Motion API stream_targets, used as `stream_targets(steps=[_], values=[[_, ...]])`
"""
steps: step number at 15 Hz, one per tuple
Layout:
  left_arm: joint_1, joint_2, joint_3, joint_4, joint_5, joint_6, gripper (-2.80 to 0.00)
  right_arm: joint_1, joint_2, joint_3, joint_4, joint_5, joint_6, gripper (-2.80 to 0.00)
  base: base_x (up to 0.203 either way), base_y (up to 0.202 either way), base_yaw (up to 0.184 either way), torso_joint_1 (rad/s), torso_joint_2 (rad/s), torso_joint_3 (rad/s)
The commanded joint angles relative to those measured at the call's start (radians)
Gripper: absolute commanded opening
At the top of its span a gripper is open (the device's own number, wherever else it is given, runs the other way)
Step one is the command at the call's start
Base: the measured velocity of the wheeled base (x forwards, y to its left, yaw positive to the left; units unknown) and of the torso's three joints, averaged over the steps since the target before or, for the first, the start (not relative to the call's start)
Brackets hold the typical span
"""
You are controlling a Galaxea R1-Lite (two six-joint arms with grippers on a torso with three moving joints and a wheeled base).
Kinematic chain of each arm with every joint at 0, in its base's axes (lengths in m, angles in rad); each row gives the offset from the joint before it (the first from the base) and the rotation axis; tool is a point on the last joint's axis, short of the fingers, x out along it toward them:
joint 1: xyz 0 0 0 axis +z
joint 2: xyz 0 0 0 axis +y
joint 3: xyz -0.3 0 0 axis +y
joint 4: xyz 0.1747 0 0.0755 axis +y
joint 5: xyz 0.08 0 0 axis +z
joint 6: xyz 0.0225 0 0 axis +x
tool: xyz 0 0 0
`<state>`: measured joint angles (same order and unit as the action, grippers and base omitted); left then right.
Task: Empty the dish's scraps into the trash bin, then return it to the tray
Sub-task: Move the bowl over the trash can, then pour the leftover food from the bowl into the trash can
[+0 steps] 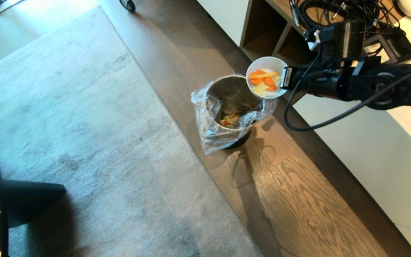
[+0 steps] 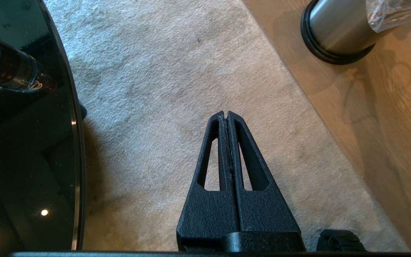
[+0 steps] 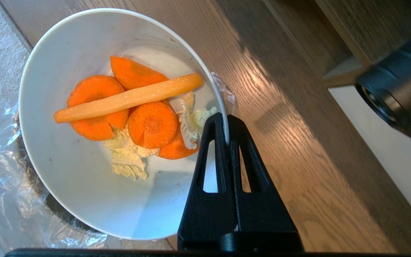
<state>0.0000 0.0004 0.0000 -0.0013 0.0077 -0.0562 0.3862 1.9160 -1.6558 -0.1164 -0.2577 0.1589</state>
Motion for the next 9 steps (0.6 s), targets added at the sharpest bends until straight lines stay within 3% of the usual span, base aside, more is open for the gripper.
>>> stream_targets(steps=[1, 5, 9], values=[[0.000, 0.000, 0.000, 0.000, 0.000, -0.001, -2.80, 0.017, 0.014, -0.017, -0.007, -0.002, -0.041, -2.80, 0.000, 0.000, 0.000, 0.000, 0.00, 0.000], [0.000, 0.000, 0.000, 0.000, 0.000, -0.002, -2.80, 0.036, 0.042, -0.016, -0.089, -0.003, -0.203, -2.80, 0.000, 0.000, 0.000, 0.000, 0.00, 0.000], [0.000, 0.000, 0.000, 0.000, 0.000, -0.001, -2.80, 0.037, 0.092, -0.017, -0.254, -0.002, -0.429, -2.80, 0.000, 0.000, 0.000, 0.000, 0.00, 0.000]])
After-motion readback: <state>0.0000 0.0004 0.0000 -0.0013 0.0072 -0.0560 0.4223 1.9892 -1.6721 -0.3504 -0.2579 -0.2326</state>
